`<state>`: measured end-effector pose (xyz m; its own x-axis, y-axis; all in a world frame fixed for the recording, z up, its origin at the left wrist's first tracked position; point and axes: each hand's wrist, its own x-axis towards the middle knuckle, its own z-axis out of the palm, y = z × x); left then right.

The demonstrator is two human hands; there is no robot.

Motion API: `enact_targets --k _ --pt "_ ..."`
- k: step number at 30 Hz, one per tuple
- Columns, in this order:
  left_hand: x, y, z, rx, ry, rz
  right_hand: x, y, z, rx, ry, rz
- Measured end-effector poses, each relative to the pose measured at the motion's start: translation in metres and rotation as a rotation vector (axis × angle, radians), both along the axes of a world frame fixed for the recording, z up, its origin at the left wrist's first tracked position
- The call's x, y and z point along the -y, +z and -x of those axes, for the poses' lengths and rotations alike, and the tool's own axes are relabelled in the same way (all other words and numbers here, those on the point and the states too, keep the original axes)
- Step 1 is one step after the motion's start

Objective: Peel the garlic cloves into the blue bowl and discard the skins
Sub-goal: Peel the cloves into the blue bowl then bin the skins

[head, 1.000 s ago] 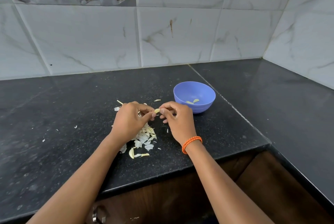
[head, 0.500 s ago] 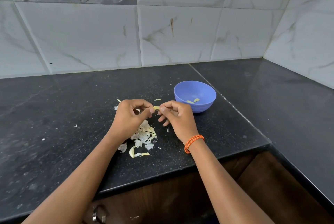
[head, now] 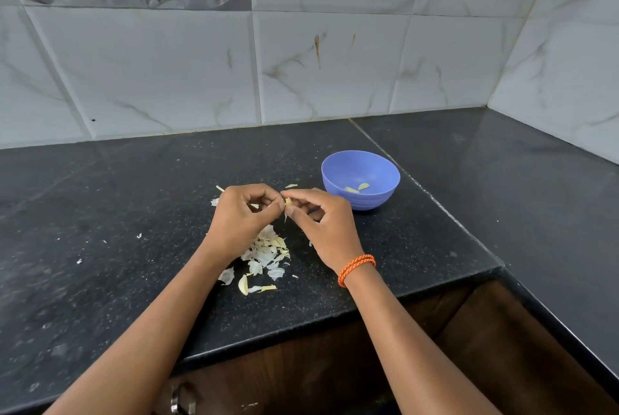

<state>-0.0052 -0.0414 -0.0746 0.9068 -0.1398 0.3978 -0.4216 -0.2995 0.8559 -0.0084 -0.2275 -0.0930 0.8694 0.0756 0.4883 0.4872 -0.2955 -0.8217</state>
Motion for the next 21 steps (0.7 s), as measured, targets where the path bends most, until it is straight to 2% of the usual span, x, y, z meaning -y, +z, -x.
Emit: enact_targets --k 6,12,17,21 --pt "0.0003 -0.0008 -0.0005 0.006 0.0 -0.013 0.0043 0.0032 0.0015 -0.085 0.031 -0.187" --pt "-0.0033 -0.0032 -0.0002 0.064 0.146 -0.194 0.0085 0.0064 0.003 -0.074 -0.01 -0.33" --pt "0.0005 0.0006 0.0027 0.032 0.205 -0.36 0.0079 0.0026 0.001 -0.089 0.025 -0.27" --pt "-0.0042 -0.0061 -0.0027 0.11 0.252 -0.393 0.0075 0.001 -0.0003 -0.097 0.055 -0.219"
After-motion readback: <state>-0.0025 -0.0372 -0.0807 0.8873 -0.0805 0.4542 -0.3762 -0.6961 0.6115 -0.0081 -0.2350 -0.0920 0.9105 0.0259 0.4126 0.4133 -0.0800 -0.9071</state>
